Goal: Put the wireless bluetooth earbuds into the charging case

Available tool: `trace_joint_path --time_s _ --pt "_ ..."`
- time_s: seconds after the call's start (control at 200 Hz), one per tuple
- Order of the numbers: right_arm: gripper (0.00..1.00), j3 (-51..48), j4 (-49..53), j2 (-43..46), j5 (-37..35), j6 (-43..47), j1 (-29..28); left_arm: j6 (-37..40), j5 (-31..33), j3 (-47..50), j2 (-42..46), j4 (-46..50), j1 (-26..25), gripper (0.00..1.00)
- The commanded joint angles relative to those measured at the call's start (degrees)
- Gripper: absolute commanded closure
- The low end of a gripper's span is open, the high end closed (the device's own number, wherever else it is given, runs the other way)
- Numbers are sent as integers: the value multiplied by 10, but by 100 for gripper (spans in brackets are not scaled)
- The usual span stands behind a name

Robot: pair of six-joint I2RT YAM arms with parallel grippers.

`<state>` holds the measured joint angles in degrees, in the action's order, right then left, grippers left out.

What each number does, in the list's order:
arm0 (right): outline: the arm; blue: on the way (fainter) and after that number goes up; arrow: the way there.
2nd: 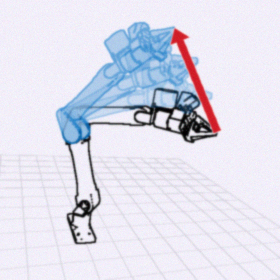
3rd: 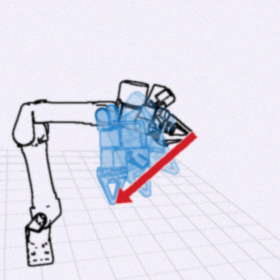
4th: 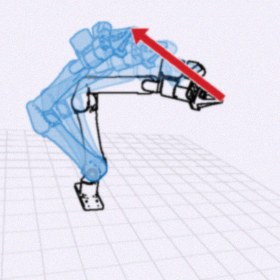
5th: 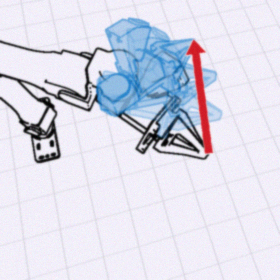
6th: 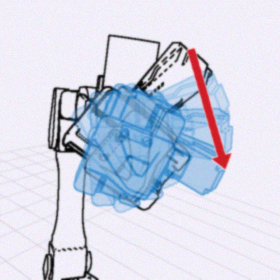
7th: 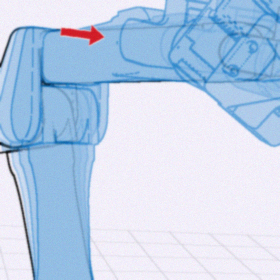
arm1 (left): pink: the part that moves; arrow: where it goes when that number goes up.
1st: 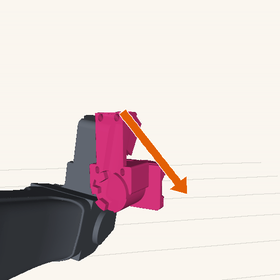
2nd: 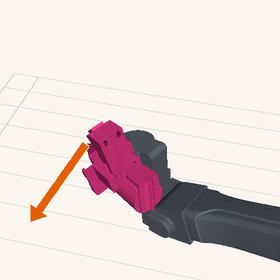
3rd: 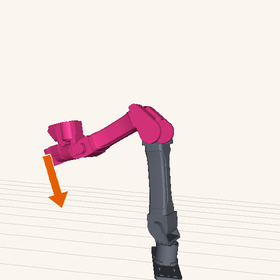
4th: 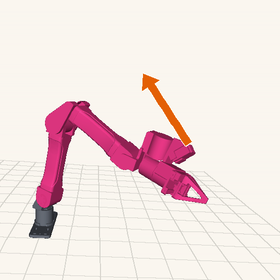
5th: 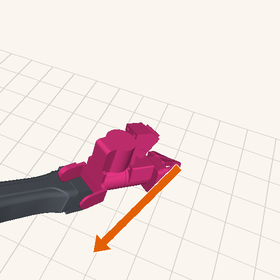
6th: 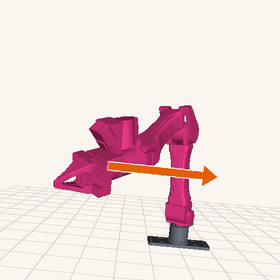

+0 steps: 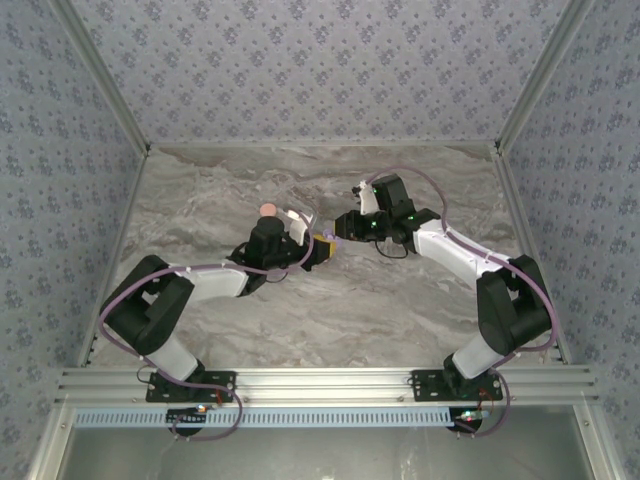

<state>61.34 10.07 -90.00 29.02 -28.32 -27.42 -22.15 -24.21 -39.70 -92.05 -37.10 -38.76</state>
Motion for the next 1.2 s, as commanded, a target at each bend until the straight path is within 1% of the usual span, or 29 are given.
trace_joint_path --time_s 0.0,0.425,0.8,0.964,1.194 --pt "76 12 10 4 -7 0 -7 -4 -7 -18 0 -9 -3 87" --pt "76 20 35 4 -20 10 -15 -2 15 -20 13 -1 -4 88" --pt "67 29 52 10 -25 16 -18 7 14 -17 19 3 -4 88" --pt "64 35 63 20 -39 23 -17 16 17 -17 25 10 -3 88" --pt "62 48 85 38 -47 35 -11 38 21 -14 41 24 -4 89"
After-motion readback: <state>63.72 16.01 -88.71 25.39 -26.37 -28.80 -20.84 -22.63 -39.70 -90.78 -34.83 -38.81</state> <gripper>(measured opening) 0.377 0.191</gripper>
